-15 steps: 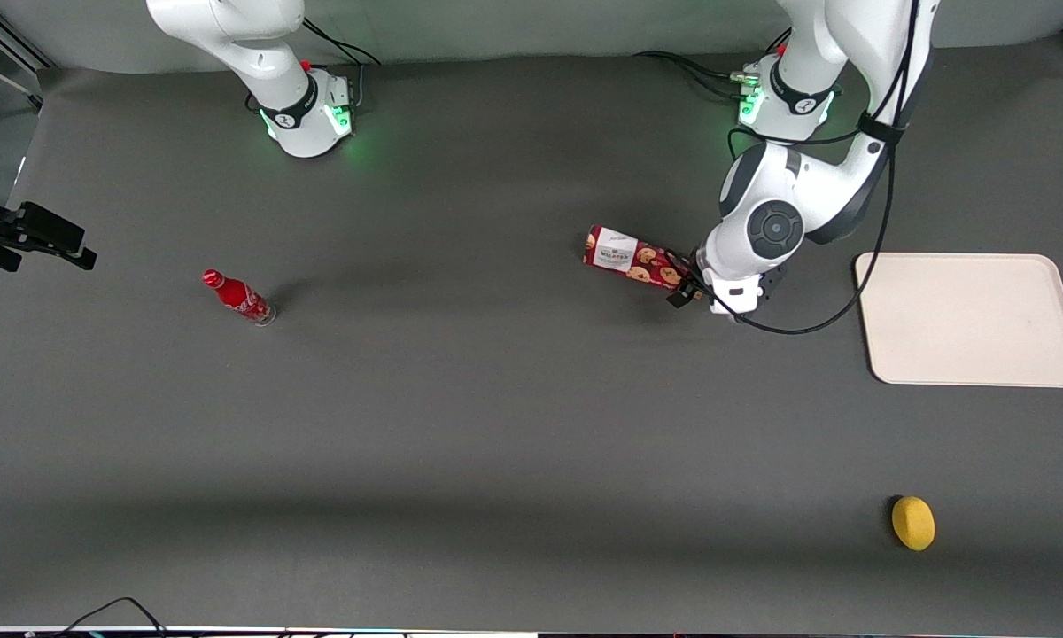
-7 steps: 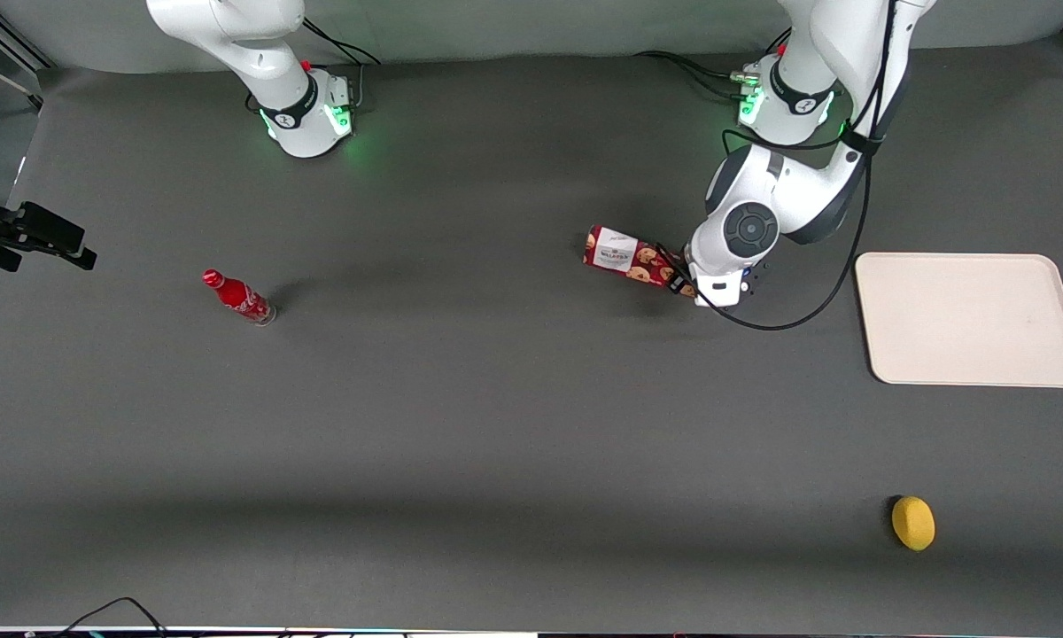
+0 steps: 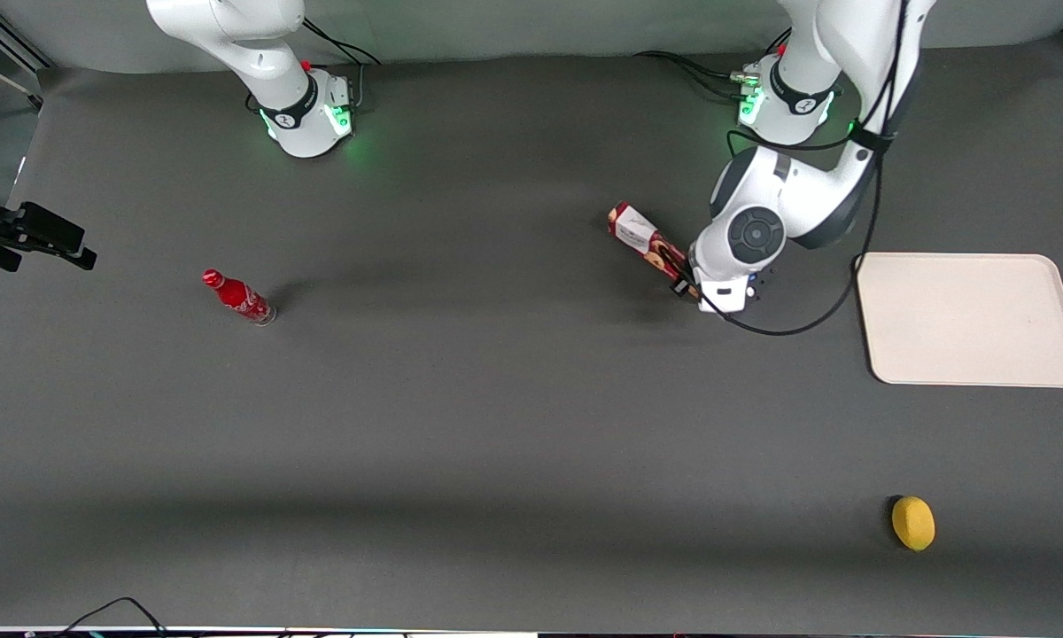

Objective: Place red cookie box on tray
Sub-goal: 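Lift the box and carry it with the left gripper toward the tray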

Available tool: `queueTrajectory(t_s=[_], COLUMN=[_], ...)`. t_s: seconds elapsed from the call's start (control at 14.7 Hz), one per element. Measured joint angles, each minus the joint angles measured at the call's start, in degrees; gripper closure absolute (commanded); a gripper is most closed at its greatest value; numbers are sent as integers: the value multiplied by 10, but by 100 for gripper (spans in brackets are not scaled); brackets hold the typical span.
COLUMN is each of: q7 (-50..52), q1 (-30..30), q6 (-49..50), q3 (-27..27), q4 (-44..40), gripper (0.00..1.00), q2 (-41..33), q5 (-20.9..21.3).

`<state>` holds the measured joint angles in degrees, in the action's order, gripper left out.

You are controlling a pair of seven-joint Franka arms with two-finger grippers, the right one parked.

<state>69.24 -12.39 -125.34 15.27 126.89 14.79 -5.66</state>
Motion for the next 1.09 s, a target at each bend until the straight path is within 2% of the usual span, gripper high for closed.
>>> queueTrajectory(t_s=[0.27, 0.55, 0.68, 1.09], q7=[-74, -201, -314, -731], q1=[2, 6, 10, 30], q6=[188, 321, 358, 395], q3=[-63, -131, -176, -366], q4=[-158, -303, -355, -452], gripper=[100, 100, 100, 100], q2=[-16, -22, -22, 16], q5=[11, 41, 59, 99])
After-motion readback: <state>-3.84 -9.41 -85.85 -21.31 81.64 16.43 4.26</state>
